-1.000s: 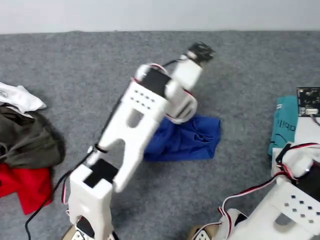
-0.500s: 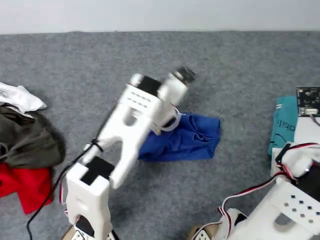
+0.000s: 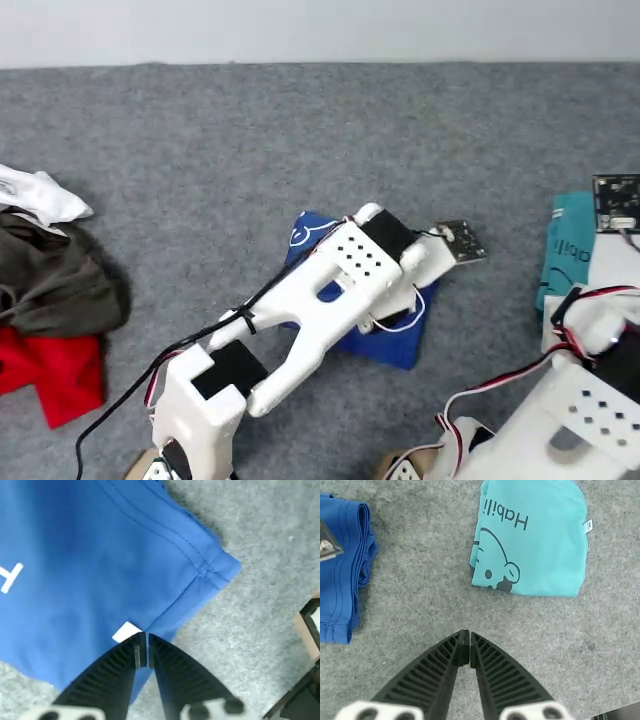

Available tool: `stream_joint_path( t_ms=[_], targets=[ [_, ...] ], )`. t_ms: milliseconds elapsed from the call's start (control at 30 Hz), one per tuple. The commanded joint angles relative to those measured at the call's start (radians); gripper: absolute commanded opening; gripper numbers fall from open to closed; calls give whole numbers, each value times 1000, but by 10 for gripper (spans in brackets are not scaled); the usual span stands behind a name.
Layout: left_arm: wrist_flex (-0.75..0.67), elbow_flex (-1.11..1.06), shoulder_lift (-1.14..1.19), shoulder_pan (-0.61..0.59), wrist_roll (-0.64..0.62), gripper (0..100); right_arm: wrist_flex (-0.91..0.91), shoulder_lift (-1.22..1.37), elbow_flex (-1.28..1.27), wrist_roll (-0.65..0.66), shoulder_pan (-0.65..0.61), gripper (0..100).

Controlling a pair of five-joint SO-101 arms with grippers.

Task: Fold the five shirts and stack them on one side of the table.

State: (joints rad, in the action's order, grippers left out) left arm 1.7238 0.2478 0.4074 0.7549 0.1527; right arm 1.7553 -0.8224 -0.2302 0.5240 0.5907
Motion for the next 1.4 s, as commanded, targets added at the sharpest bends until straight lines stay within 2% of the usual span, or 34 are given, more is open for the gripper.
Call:
stream_joint_path(
  t_ms=[0, 200, 267, 467, 633, 700, 900, 1167, 1367],
  targets=[
    [18, 7, -120, -55, 3, 13, 35, -12, 6, 2, 13, 9],
    [17, 2, -287, -215, -2, 13, 35, -10, 3, -3, 7, 9],
    [29, -1, -333, -269, -3, 13, 33, 1, 3, -44, -10, 11],
    [31, -88, -480, -405, -26, 13, 21, 62, -86, -129, -186, 12],
    [31, -196, -686, -583, -21, 13, -76, 143, -150, -232, -323, 12],
    [28, -242, -769, -657, -12, 13, -134, 176, -158, -256, -394, 12],
    [5, -364, -933, -895, 141, 13, -292, 320, -160, -279, -633, 12],
    [-61, -432, -997, -1246, 241, 13, -453, 515, -152, -304, -981, 9],
    [-98, -432, -999, -1378, 242, 13, -567, 596, -153, -410, -1224, 11]
  ],
)
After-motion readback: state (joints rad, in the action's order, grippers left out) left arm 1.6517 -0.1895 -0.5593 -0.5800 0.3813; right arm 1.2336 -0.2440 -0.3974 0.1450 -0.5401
